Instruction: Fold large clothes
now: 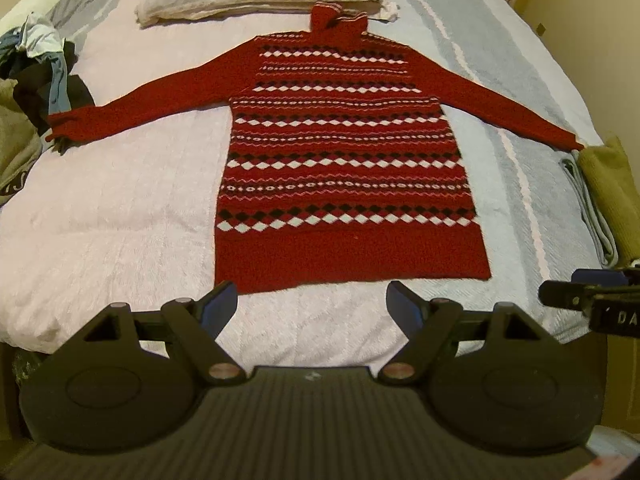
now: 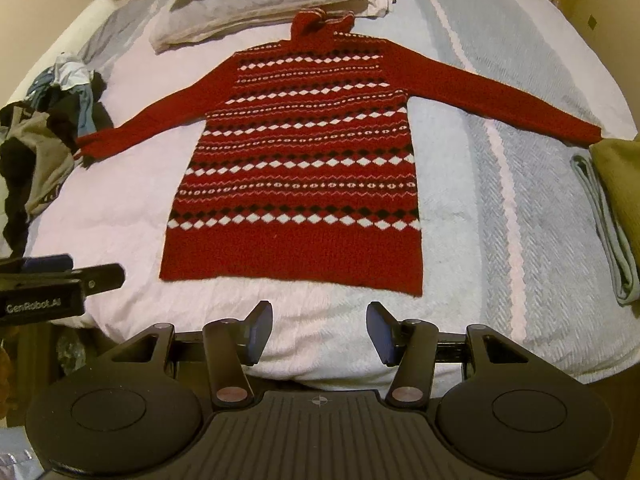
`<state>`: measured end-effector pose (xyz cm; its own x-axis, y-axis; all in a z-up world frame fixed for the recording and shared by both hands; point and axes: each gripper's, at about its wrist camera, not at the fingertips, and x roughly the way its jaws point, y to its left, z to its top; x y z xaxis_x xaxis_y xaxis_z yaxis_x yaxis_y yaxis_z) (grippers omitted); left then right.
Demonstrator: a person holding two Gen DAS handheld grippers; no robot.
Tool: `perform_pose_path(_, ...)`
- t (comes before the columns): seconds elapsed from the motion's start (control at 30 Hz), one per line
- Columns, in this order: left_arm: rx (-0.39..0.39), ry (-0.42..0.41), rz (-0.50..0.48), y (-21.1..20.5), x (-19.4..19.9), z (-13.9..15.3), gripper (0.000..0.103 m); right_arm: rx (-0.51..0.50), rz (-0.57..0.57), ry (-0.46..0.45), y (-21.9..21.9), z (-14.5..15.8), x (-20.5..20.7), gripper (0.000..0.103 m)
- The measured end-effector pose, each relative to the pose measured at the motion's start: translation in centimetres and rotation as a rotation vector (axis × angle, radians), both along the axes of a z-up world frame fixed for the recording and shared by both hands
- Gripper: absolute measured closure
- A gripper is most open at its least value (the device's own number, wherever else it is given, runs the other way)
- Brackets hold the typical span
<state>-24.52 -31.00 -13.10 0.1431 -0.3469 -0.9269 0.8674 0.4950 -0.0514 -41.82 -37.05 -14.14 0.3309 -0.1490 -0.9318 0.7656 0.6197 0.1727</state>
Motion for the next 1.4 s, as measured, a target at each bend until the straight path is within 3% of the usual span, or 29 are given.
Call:
perform_pose_path(0.1, -0.041, 0.054, 0.056, -0.5, 4.1, -1.1, 0.021, -0.003, -0.042, -0.019, -2.4, -0.8, 1.0, 0.054)
perform_pose_path(0.17, -0.12, 0.117, 0.138, -0.3, 8.6, -2.5, 0.019, -0.019, -0.085, -0.056, -4.8, -1.3, 1.6, 0.054)
perform_pose_path(0.23, -0.22, 0.185, 0.271, 0.4, 14.4, -4.7, 0.019, -0.039, -0.147, -0.105, -8.0, -2.3, 1.7, 0.054)
perform_pose_path(0.33, -0.315, 0.192, 0.491, 1.3, 23.7, -9.4, 0.02, -0.072, -0.286, -0.113, -13.6, -4.6, 1.9, 0.054)
perform_pose_path(0.5, -0.43, 0.246, 0.818, 1.8, 39.4, -18.2, 0.037, -0.086, -0.517, -0.051, -21.4, -9.2, 3.6, 0.054)
perform_pose_path(0.57, -0.447, 0.211, 0.891, 1.8, 43.6, -20.3, 0.043, -0.063, -0.584, -0.044, -23.2, -10.9, 4.2, 0.054)
perform_pose_path(0.7, -0.412, 0.128, 0.996, 1.4, 50.5, -23.7, 0.043, -0.037, -0.643, -0.014, -25.1, -13.4, 5.1, 0.054)
perform_pose_path(0.9, -0.375, 0.085, 1.017, 0.1, 54.5, -26.3, 0.046, -0.047, -0.635, 0.08, -26.1, -15.7, 7.0, 0.054)
perform_pose_path(1.07, -0.342, 0.041, 0.985, -0.8, 55.4, -27.5, 0.075, -0.082, -0.571, 0.08, -28.2, -16.0, 8.4, 0.054)
perform_pose_path(1.1, -0.34, 0.037, 0.993, -0.8, 55.3, -27.5, 0.083, -0.096, -0.557, 0.085, -28.7, -16.0, 8.7, 0.054)
perform_pose_path(1.17, -0.341, 0.03, 0.994, -0.6, 54.9, -27.2, 0.089, -0.115, -0.541, 0.095, -29.7, -16.3, 9.0, 0.054)
perform_pose_path(1.33, -0.287, -0.042, 0.929, -1.6, 53.9, -25.7, 0.097, -0.109, -0.541, 0.071, -32.3, -18.1, 8.8, 0.054)
perform_pose_path(1.4, -0.315, -0.092, 0.892, -2.7, 52.3, -23.6, 0.097, -0.111, -0.547, 0.076, -32.9, -18.6, 8.3, 0.054)
